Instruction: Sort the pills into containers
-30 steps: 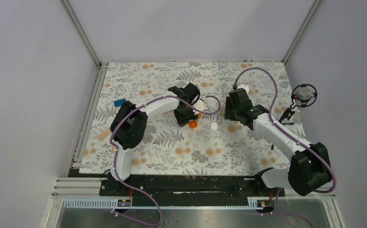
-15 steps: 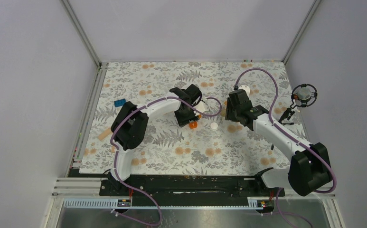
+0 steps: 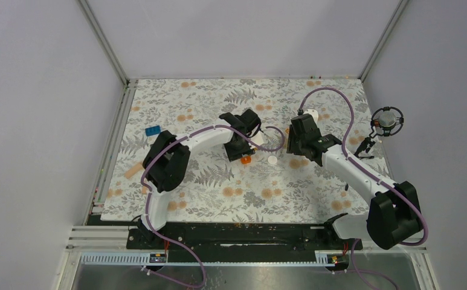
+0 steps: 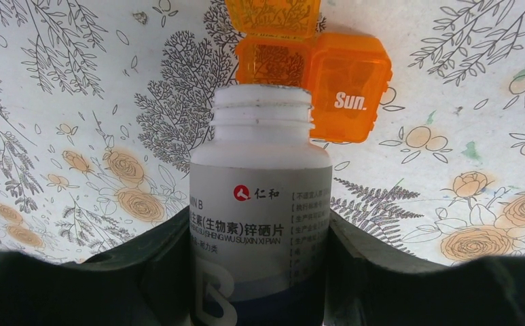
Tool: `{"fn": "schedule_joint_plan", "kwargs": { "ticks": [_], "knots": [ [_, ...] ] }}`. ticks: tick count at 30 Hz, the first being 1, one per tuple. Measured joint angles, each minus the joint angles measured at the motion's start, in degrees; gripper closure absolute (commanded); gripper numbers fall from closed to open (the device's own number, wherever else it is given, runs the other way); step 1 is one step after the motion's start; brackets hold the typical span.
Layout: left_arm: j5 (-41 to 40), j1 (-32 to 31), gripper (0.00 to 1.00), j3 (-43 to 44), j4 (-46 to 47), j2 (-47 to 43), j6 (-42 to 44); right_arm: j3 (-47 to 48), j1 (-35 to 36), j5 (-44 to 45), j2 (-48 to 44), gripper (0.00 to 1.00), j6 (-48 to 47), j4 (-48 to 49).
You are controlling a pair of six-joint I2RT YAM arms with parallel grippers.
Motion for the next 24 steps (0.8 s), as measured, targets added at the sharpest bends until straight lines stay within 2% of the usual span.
{"fn": "schedule_joint_plan", "kwargs": {
  "ticks": [18,24],
  "knots": [
    [-3.3,-1.88,1.0,-0.07,0.52,0.0,-0.02,-0.33,-0.02,0.0,0.0,0.47,0.24,-0.04],
    [-3.17,-1.88,1.0,-5.6,5.75,-2.71,-0.22,-0.33,0.0,0.0,0.0,0.47,0.24,-0.04]
  ]
}}
